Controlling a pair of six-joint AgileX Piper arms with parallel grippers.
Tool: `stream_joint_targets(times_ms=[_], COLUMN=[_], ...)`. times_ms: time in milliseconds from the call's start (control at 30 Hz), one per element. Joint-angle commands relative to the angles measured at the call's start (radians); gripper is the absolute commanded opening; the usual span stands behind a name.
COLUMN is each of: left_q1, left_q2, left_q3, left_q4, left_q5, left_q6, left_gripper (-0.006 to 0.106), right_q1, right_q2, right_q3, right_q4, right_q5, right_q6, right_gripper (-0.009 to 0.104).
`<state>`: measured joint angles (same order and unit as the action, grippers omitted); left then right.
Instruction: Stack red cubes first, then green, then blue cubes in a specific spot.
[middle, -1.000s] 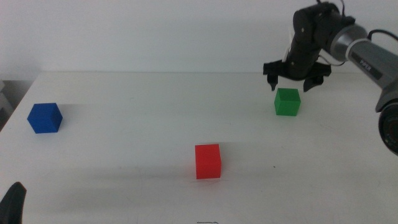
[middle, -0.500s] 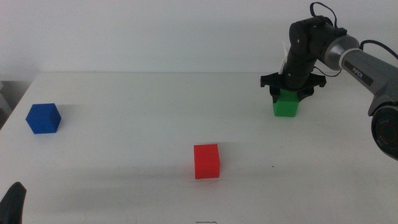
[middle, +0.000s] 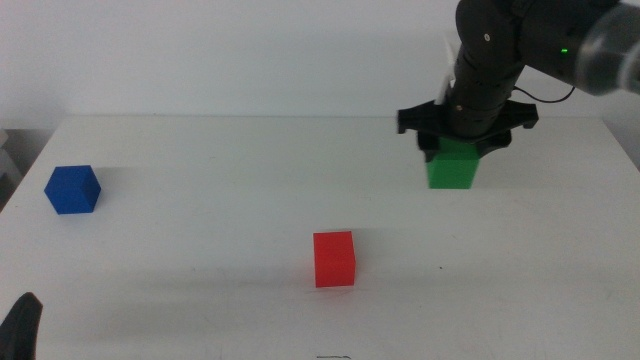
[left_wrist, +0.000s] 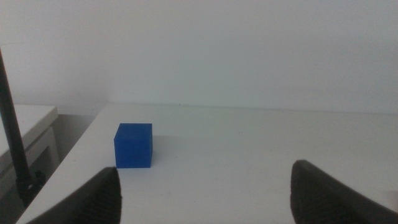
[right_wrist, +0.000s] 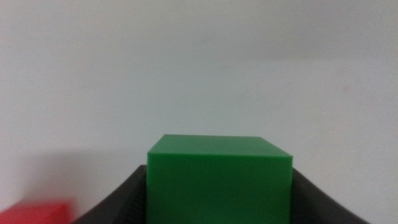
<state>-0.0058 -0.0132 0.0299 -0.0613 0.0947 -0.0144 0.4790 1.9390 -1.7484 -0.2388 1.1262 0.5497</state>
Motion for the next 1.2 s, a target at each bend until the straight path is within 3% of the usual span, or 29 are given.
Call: stream_joint_targets(times_ms=[0, 133, 333, 633, 1167], left_q1=[-0.003, -0.003, -0.003, -0.003, -0.003], left_q2=[-0.02, -0.02, -0.02, -0.02, -0.02], left_q3=[-0.003, -0.003, -0.003, -0.003, -0.003], left_q4=[-0.004, -0.004, -0.004, -0.004, -0.004], left_q5=[-0.082, -0.082, -0.082, -0.082, -0.082], left_q6=[-0.009, -0.009, -0.009, -0.009, -0.009], left_gripper=[0.092, 0.092, 0.092, 0.092, 0.092], right_q1=[0.064, 0.19, 0.284, 0.33, 0.354], right_q2=[-0.137, -0.167, -0.124, 0.01, 0.069], right_q3=[0.039, 0.051, 0.05, -0.07, -0.079], right_q4=[-0.043, -0.075, -0.089, -0.09, -0.089], right_q5=[-0.05, -0.036, -0.069, 0.006, -0.023], right_q6=[0.057, 0.166, 0.24, 0.262, 0.254], right_gripper=[-0.001, -0.001, -0.001, -0.001, -0.001])
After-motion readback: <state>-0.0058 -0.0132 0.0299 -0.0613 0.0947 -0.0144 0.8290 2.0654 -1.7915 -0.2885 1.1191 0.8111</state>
